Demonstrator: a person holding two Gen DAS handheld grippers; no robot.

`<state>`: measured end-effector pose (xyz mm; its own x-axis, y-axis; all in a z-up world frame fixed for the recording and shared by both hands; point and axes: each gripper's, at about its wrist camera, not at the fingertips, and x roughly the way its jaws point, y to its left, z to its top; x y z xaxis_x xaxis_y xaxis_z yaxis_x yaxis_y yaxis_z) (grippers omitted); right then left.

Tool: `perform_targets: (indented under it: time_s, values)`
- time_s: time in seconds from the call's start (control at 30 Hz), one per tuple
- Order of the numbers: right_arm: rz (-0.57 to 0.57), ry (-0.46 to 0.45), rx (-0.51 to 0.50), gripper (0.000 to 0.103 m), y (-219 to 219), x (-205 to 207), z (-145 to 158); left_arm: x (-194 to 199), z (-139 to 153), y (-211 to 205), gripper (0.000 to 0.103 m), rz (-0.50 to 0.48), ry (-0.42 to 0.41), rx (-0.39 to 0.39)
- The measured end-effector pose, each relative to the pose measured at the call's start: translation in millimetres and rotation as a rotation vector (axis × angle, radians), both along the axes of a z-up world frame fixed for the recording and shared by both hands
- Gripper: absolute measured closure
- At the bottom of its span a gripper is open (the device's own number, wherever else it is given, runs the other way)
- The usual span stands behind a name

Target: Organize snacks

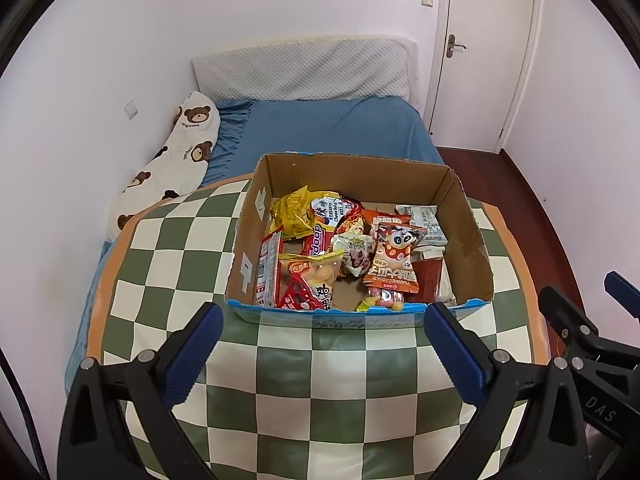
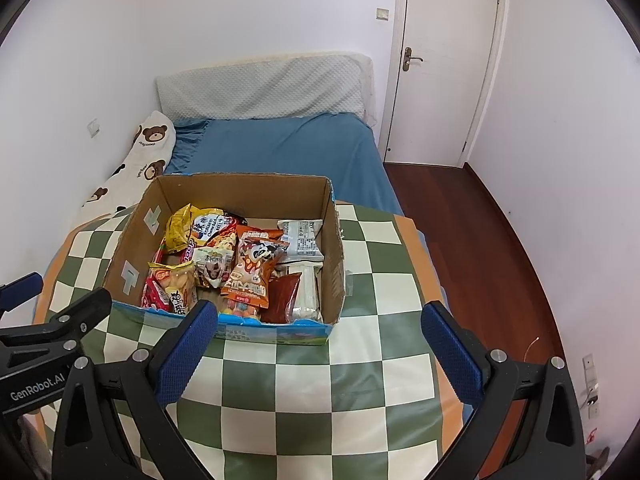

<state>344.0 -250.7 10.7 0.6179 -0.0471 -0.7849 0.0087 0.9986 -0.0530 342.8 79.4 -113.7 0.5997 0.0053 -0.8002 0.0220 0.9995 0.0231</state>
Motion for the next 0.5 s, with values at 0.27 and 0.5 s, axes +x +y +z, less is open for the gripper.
perform_targets:
  time_s: [0.27,0.5]
  values:
    - [-0.006,-0.006,-0.003,0.000,-3.4,-4.2,2.9,-1.7,3.6,4.2,0.000,0.011,0.002,-0.006]
    - [-0.010,-0.018,-0.003,0.000,-5.2,-9.9,9.1,-4.7,7.0,4.6,0.000,0.016,-0.005,0.003]
